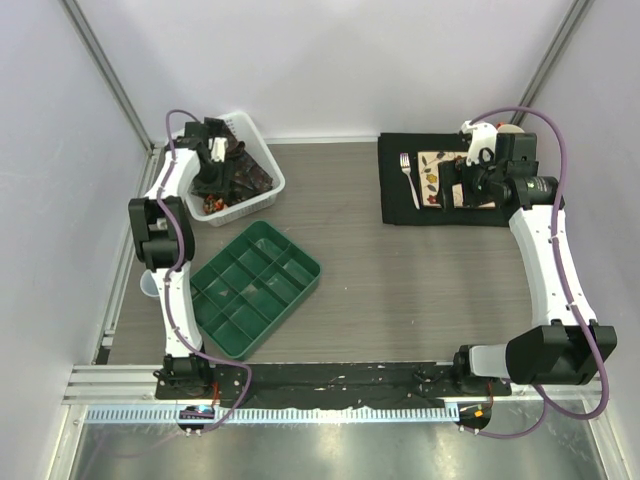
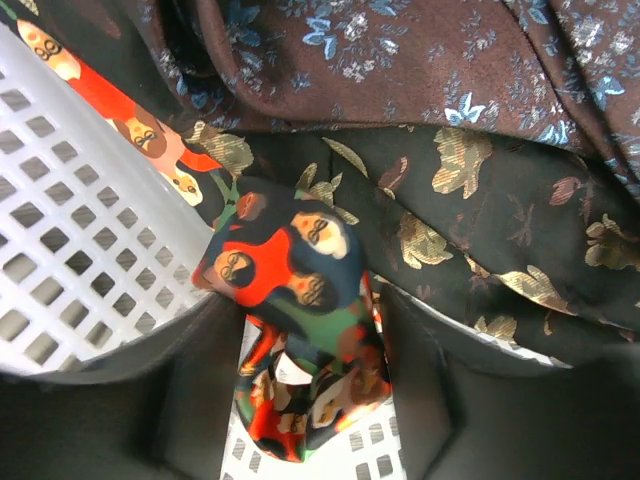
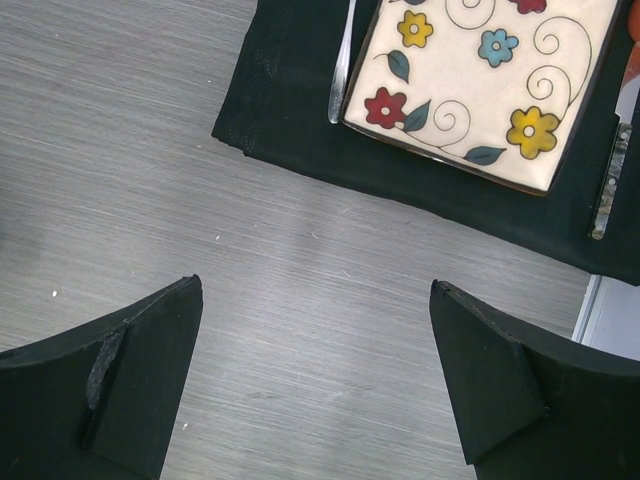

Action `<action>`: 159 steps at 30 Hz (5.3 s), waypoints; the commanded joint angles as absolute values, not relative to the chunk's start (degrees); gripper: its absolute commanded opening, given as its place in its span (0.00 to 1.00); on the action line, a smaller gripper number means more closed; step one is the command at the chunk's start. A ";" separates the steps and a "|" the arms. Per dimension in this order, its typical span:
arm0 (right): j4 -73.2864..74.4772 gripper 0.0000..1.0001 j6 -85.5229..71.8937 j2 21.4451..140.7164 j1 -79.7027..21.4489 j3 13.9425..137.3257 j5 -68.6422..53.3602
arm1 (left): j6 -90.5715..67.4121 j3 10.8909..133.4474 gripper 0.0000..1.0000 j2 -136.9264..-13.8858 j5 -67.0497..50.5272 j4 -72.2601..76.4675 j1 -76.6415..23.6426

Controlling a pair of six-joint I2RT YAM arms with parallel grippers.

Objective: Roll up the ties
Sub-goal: Pick up the tie from the storage box, then place the tie at the center of the board, then flatten out the tie at the center of the board.

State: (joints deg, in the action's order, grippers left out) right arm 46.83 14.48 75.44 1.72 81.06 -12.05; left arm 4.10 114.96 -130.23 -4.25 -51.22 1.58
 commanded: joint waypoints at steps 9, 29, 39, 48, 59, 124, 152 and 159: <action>46.93 0.99 15.56 76.03 1.76 83.58 -11.25 | 4.40 118.82 0.00 -120.51 -8.08 -50.80 1.67; 45.79 0.98 15.29 76.38 1.76 82.09 -19.59 | 7.47 126.04 0.00 -97.57 -20.39 -47.31 -6.76; 37.20 0.95 14.06 70.58 1.76 76.74 -28.11 | 2.82 133.58 0.00 -93.95 -18.81 -30.16 -19.76; 24.88 0.95 11.43 63.03 1.76 67.16 -32.34 | -1.33 143.53 0.00 -97.12 -17.67 -17.50 -32.93; 13.26 0.94 4.04 58.18 1.41 58.27 -36.05 | -6.67 144.31 0.00 -99.40 -9.67 -7.12 -42.62; 63.02 0.01 70.89 80.76 35.28 60.11 10.63 | -15.72 76.21 0.18 -86.30 -34.45 -22.06 -36.83; 59.06 0.01 79.46 88.95 46.23 68.12 12.48 | 47.36 84.81 0.79 -104.04 -26.12 -36.12 -56.68; 60.03 0.01 79.54 87.80 46.40 68.47 11.87 | 53.61 86.31 0.77 -112.14 -22.41 -31.82 -61.78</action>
State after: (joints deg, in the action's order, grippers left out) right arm 58.98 78.35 89.76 45.93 66.24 11.33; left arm 46.72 84.42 -110.17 -24.84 -34.83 -60.90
